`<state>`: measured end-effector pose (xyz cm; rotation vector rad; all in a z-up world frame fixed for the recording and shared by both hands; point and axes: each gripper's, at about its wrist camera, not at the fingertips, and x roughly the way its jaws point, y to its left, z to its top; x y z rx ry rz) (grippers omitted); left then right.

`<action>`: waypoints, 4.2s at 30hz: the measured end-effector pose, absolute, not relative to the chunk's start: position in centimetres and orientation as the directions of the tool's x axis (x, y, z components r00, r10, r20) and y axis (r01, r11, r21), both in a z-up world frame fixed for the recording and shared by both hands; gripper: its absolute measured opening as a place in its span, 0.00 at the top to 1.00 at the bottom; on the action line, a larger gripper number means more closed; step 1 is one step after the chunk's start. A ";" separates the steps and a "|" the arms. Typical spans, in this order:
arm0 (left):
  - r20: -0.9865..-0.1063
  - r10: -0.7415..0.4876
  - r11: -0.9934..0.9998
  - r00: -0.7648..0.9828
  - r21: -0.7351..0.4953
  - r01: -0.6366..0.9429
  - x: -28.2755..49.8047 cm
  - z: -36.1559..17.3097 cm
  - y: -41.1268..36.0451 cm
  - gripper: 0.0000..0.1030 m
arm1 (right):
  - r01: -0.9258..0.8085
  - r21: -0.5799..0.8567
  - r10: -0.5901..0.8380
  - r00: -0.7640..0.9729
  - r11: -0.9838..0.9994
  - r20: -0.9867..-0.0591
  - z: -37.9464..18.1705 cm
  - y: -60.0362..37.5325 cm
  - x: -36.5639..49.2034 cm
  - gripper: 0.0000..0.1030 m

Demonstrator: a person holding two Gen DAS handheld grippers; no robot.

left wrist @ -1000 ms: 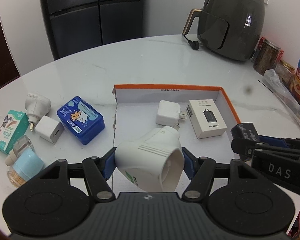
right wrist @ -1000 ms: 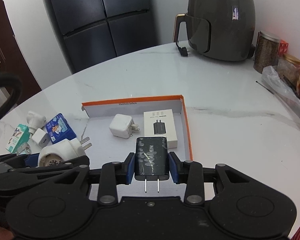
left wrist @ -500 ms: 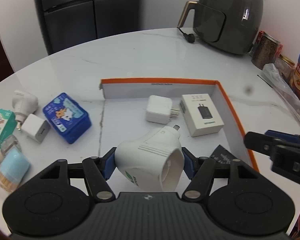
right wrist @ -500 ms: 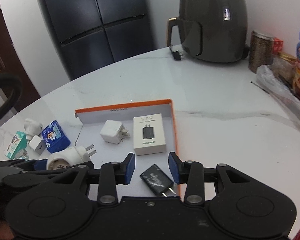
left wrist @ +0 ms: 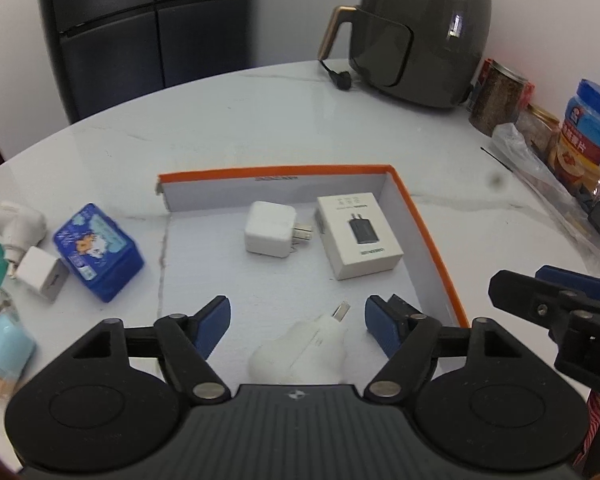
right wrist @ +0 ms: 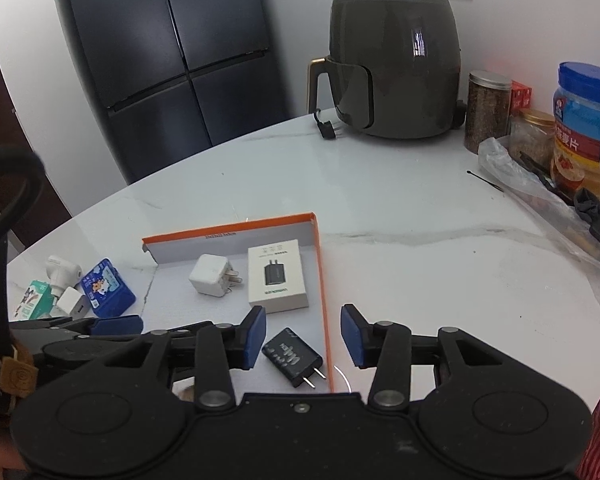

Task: Organize rigid objects
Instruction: 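Lower the white socket adapter into the tray and open the left gripper, then withdraw both grippers from the tray toward the remaining loose items, then grasp the teal bandage box with the left gripper, then grasp the blue tissue box with the right gripper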

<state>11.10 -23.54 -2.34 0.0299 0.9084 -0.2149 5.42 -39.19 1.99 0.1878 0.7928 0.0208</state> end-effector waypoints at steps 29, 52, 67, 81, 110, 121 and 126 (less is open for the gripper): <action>-0.743 0.034 0.997 0.669 -0.023 -0.076 5.8 3.6 -8.4 0.12 | -0.164 0.191 0.251 0.693 0.968 -0.676 5.3 -25.5 4.7 0.17; -0.742 0.084 0.985 0.665 -0.037 -0.166 3.9 3.9 -2.2 0.12 | -0.259 0.184 0.313 0.661 0.948 -0.682 5.2 -19.1 3.9 0.17; -0.755 0.104 0.980 0.648 -0.033 -0.196 4.0 3.3 1.1 0.12 | -0.290 0.186 0.334 0.638 0.939 -0.693 4.4 -15.9 4.3 0.17; -0.792 0.112 0.979 0.599 -0.016 -0.205 6.8 0.8 4.9 0.11 | -0.279 0.190 0.326 0.606 0.941 -0.726 2.3 -13.6 6.2 0.17; -0.849 0.020 1.000 0.528 0.026 0.005 17.9 -6.2 8.5 0.31 | -0.430 0.073 0.326 0.552 0.900 -0.767 -2.8 -14.2 15.5 0.16; -0.831 0.030 0.992 0.555 -0.045 -0.121 11.0 -3.8 10.4 0.31 | -0.531 0.001 0.283 0.449 0.847 -0.848 -6.9 -12.6 22.3 0.13; -0.824 0.034 0.984 0.565 -0.072 -0.164 8.2 -2.5 10.1 0.31 | -0.507 0.080 0.314 0.397 0.859 -0.862 -8.3 -12.4 23.7 0.14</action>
